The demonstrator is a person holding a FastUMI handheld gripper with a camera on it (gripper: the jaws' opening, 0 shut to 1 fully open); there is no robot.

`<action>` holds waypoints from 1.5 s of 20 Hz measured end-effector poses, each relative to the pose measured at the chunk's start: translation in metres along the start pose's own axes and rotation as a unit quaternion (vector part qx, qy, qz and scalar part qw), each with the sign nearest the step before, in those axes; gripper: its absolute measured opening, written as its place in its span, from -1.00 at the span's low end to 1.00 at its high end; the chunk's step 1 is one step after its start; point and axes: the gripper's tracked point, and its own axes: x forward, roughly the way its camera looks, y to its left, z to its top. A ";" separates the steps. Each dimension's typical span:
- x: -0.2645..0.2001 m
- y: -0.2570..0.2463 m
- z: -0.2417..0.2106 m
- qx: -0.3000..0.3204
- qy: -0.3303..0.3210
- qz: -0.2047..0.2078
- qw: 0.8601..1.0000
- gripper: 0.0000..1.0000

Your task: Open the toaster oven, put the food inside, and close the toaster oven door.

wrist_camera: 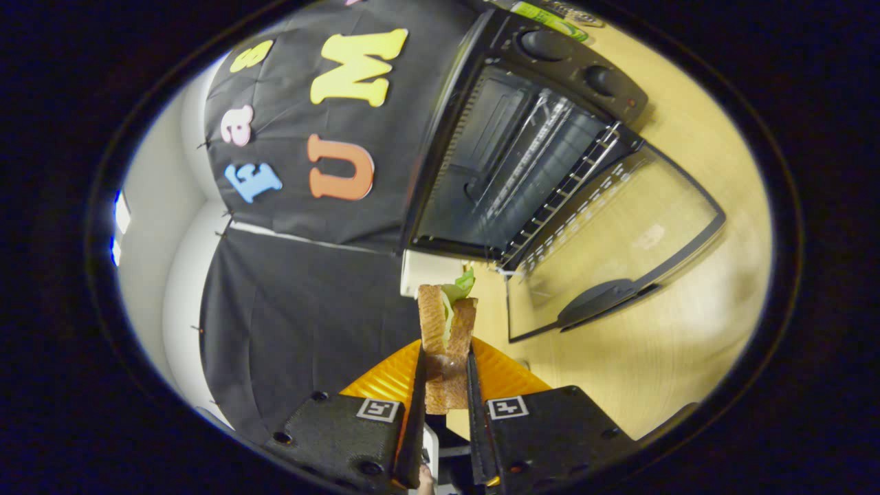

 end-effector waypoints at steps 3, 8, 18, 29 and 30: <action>0.005 -0.004 0.017 0.007 -0.032 0.015 0.999 -0.34; 0.020 -0.011 0.041 0.017 -0.091 0.000 0.996 -0.34; 0.077 -0.019 0.111 0.015 -0.196 -0.023 0.980 -0.34; 0.089 -0.042 0.154 -0.020 -0.217 -0.022 0.976 -0.28; 0.089 -0.041 0.156 -0.023 -0.216 -0.020 0.976 -0.28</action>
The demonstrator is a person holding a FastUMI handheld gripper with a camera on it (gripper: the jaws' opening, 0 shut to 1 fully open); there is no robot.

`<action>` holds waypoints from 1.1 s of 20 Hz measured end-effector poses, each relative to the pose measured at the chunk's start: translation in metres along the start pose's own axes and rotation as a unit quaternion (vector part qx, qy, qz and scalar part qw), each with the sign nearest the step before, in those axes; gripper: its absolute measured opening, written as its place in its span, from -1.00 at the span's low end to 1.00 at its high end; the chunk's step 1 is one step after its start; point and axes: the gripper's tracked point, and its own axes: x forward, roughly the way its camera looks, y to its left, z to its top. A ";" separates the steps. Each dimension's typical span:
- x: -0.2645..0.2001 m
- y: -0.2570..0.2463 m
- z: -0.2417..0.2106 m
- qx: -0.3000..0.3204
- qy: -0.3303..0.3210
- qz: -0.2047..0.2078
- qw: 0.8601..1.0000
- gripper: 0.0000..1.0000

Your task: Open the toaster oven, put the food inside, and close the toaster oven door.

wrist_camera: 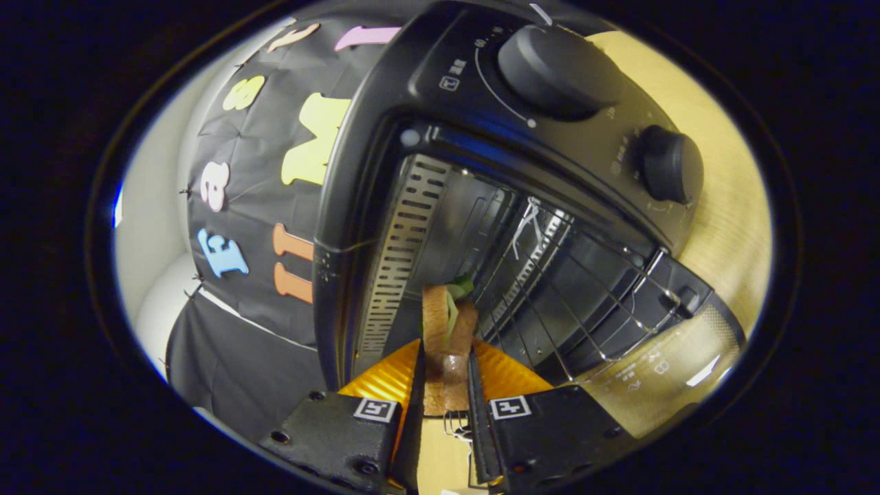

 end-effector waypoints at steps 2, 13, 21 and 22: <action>0.002 -0.002 0.007 -0.006 -0.004 -0.005 1.000 -0.28; -0.023 -0.022 0.025 -0.262 -0.008 -0.149 0.953 0.92; -0.066 -0.013 0.015 -0.427 -0.001 -0.196 0.883 1.00; -0.075 -0.013 0.008 -0.438 0.003 -0.198 0.877 1.00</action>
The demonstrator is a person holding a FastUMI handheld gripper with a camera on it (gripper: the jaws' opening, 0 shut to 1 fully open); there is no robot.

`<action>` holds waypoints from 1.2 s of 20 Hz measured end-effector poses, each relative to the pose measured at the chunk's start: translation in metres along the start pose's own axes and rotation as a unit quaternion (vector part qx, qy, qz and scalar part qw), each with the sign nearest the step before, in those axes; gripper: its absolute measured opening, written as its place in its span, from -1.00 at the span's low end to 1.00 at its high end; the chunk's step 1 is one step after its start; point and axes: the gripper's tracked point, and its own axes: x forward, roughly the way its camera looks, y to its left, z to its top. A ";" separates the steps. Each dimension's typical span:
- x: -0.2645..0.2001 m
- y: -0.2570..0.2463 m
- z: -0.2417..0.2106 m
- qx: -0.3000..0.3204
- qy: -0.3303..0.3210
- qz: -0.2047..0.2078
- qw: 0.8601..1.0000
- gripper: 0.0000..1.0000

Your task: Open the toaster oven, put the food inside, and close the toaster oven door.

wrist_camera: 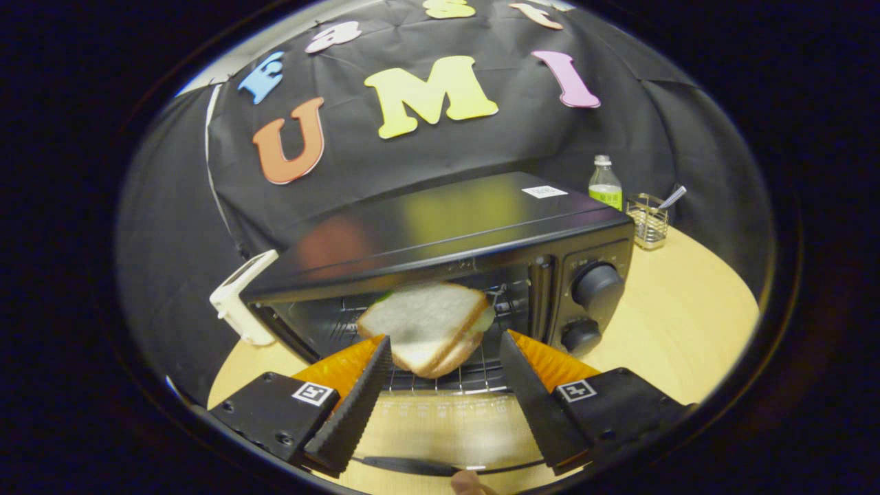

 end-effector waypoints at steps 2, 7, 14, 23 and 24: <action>-0.018 0.005 -0.017 -0.018 0.006 0.001 1.000 1.00; -0.056 0.011 -0.070 -0.084 0.020 -0.024 0.996 1.00; -0.083 0.014 -0.132 -0.072 0.046 -0.070 0.994 1.00; -0.061 0.028 -0.168 -0.081 0.087 -0.078 0.990 1.00; -0.060 0.027 -0.165 -0.085 0.082 -0.081 0.990 1.00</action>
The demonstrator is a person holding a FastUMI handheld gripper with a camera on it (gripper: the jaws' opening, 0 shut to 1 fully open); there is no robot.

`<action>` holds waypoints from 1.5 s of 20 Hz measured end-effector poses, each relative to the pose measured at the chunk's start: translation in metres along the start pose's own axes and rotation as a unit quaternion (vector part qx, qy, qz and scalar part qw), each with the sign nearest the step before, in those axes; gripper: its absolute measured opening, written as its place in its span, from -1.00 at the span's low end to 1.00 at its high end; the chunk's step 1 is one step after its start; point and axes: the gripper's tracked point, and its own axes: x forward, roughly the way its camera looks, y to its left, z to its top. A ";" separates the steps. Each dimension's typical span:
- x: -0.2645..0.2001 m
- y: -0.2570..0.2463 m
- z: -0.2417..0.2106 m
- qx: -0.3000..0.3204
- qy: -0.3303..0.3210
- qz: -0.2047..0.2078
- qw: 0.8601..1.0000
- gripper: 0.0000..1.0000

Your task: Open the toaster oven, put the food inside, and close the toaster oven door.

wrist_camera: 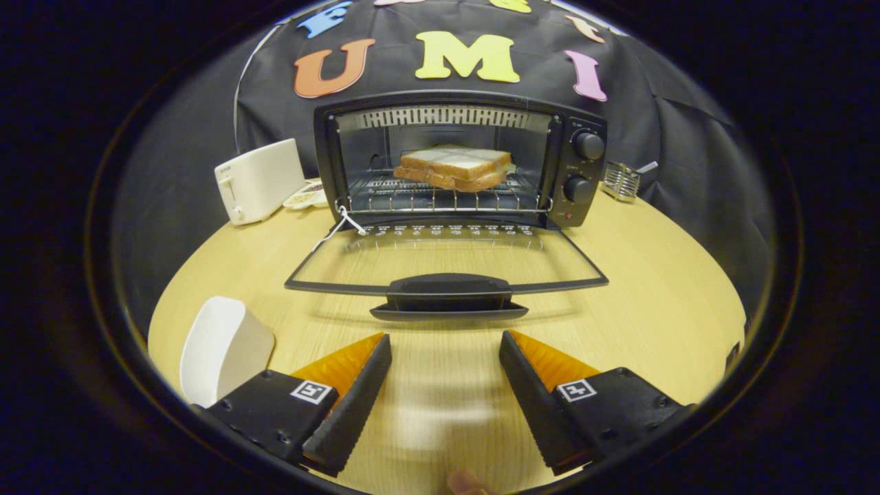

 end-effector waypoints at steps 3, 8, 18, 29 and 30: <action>0.004 -0.008 0.008 -0.006 -0.012 -0.021 1.000 1.00; 0.005 -0.007 0.007 -0.005 -0.008 -0.022 1.000 1.00; -0.017 -0.001 0.037 -0.013 -0.060 -0.005 0.998 1.00; -0.013 -0.002 0.032 0.005 -0.048 0.006 0.999 1.00; -0.012 -0.004 0.027 0.000 -0.043 -0.001 0.999 1.00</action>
